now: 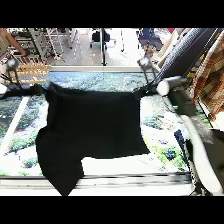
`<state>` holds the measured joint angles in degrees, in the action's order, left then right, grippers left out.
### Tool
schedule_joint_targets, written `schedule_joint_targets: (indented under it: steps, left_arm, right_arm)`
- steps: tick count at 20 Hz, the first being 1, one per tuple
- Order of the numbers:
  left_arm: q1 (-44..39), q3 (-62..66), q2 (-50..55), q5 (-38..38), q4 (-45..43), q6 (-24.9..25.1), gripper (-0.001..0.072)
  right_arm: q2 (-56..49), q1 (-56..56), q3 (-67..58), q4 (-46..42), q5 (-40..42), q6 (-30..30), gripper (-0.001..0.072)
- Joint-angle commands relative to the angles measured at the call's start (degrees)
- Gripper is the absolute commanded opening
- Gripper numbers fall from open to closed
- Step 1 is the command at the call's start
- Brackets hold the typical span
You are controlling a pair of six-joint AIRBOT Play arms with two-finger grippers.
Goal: Fold the clothes and pants, and hang the long-sleeved shirts on hangers.
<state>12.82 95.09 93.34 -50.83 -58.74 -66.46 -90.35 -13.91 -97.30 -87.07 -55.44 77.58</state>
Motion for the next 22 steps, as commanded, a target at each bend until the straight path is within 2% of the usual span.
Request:
schedule_joint_targets:
  steps: [1, 3, 4, 5, 6, 7, 8, 10, 12, 14, 18, 22]
  left_arm:
    - [0.20, 5.20, 11.21, -1.44, -3.17, -1.90, 0.0623]
    - [2.10, 5.95, 10.40, -9.42, -12.35, -8.20, 0.0622]
    - [3.39, 5.95, 9.77, -15.45, -16.81, -12.04, 0.0620]
    - [5.03, 5.92, 9.40, -23.45, -20.11, -14.82, 0.0588]
    - [6.75, 5.66, 9.33, -31.28, -20.50, -15.02, 0.0499]
    - [8.57, 3.54, 8.44, -37.03, -18.58, -14.84, 0.0474]
    - [10.10, -0.66, 6.19, -38.82, -15.41, -14.05, 0.0474]
    - [12.57, -15.17, -2.75, -36.30, -10.10, -13.57, 0.0475]
    - [13.31, -30.62, -13.03, -33.05, -10.54, -12.57, 0.0491]
    - [13.40, -42.56, -21.29, -32.70, -12.22, -12.72, 0.0663]
    - [13.42, -55.12, -30.14, -32.22, -15.76, -14.82, 0.0664]
    - [13.40, -61.24, -31.65, -29.97, -15.58, -16.11, 0.0664]
  right_arm:
    - [-11.26, 3.48, 1.60, 3.13, 8.09, 1.46, 0.0542]
    - [-11.32, 6.97, 1.60, 5.07, 1.27, 1.44, 0.0526]
    - [-11.08, 9.51, 1.62, 7.93, -3.56, 1.22, 0.0526]
    - [-10.95, 12.13, 1.84, 11.69, -8.52, 0.13, 0.0526]
    - [-10.91, 14.97, 2.58, 16.72, -14.36, -2.54, 0.0525]
    - [-10.75, 17.51, 4.13, 21.97, -19.52, -5.81, 0.0512]
    - [-10.34, 19.93, 6.99, 27.08, -23.96, -8.57, 0.0507]
    - [-8.37, 23.43, 15.17, 31.04, -28.59, -11.34, 0.0507]
    - [-6.29, 25.73, 23.82, 32.50, -29.18, -14.25, 0.0509]
    - [-5.42, 26.80, 29.38, 36.50, -29.38, -18.18, 0.0508]
    - [-5.44, 25.99, 32.61, 37.92, -27.82, -21.94, 0.0507]
    - [-6.27, 25.94, 33.44, 37.77, -26.95, -22.86, 0.0507]
